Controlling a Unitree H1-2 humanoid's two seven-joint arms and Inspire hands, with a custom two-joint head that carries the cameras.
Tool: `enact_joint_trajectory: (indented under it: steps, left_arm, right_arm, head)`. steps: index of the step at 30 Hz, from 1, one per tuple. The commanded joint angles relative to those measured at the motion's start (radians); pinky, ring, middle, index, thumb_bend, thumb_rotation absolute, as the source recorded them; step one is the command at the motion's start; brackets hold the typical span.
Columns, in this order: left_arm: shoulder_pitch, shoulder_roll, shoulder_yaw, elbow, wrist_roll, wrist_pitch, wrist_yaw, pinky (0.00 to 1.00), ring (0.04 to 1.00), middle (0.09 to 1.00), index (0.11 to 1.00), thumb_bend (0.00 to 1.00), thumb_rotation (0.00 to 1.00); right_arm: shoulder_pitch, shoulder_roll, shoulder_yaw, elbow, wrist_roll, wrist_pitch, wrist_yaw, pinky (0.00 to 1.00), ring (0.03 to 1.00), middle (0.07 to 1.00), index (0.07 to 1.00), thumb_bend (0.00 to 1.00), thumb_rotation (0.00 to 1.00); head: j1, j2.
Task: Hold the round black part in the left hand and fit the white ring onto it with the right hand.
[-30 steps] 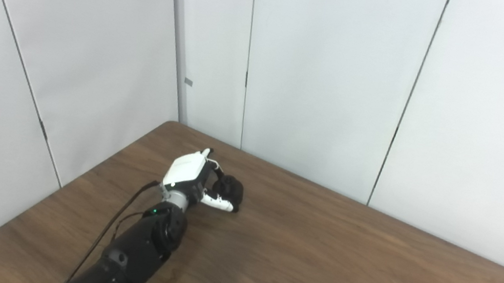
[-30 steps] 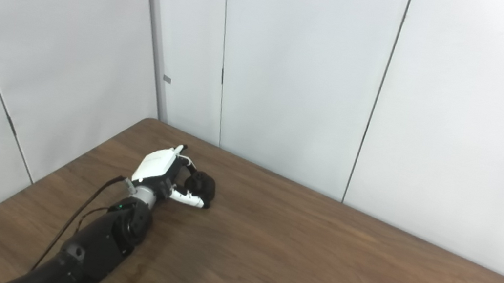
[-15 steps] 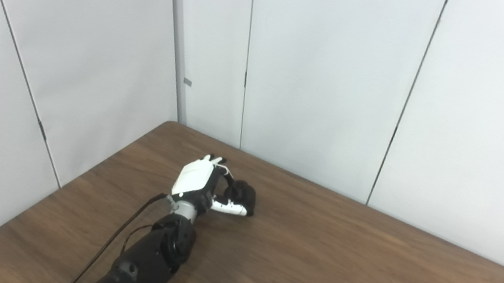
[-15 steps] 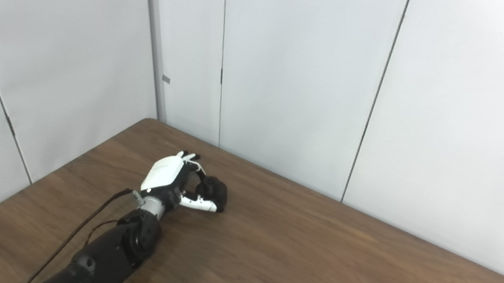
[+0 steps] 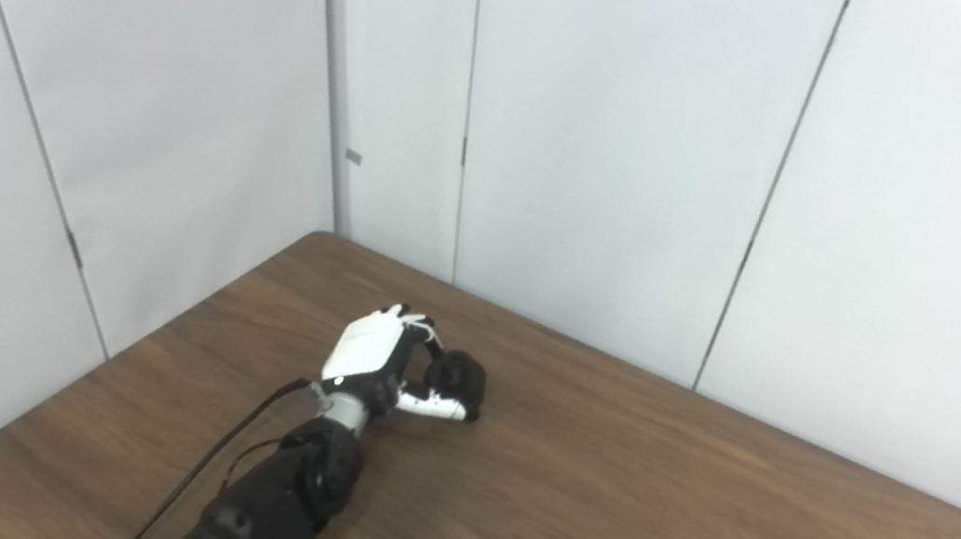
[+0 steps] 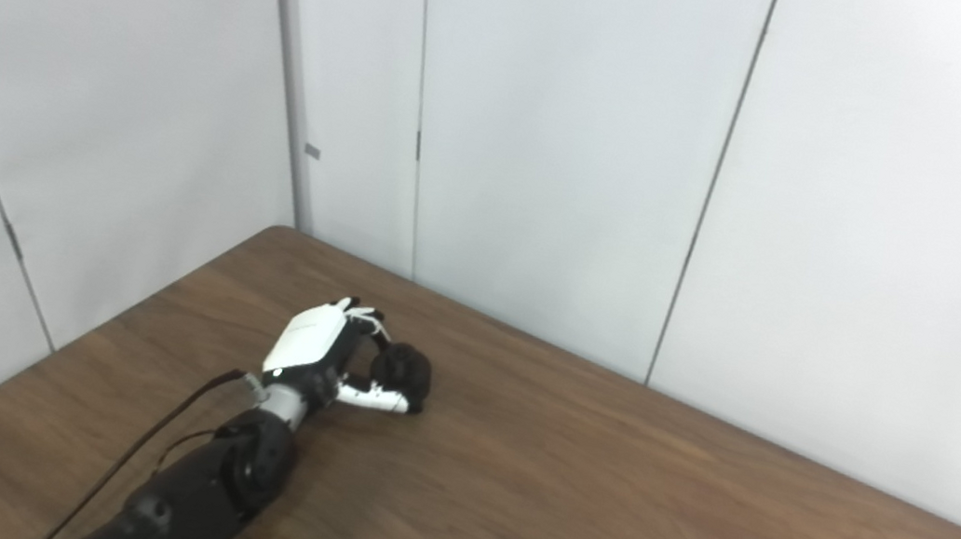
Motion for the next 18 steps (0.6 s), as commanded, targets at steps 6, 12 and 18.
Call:
enact_joint_trajectory:
  steps: [6,12,18]
  left_arm:
    - [0.047,0.025,-0.035,-0.078,0.026,-0.039,-0.031,1.00,0.995,0.867,0.478,0.52,0.05]
    - [0.091,0.014,-0.069,-0.146,0.032,-0.084,-0.062,1.00,1.000,0.876,0.478,0.52,0.05]
    - [0.131,-0.016,-0.103,-0.221,0.041,-0.136,-0.076,1.00,0.987,0.861,0.478,0.52,0.05]
  right_arm:
    - [-0.053,-0.013,-0.010,-0.016,-0.093,-0.043,-0.056,0.87,0.868,0.904,0.847,0.69,0.65]
    - [-0.109,-0.041,-0.018,-0.016,-0.192,-0.026,-0.098,0.74,0.857,0.918,0.853,0.91,0.71]
    - [-0.182,-0.072,-0.035,0.003,-0.228,-0.021,-0.119,0.61,0.825,0.893,0.821,0.89,0.63]
  head:
    - [-0.051,0.001]
    - [-0.089,-0.005]
    - [-0.121,-0.011]
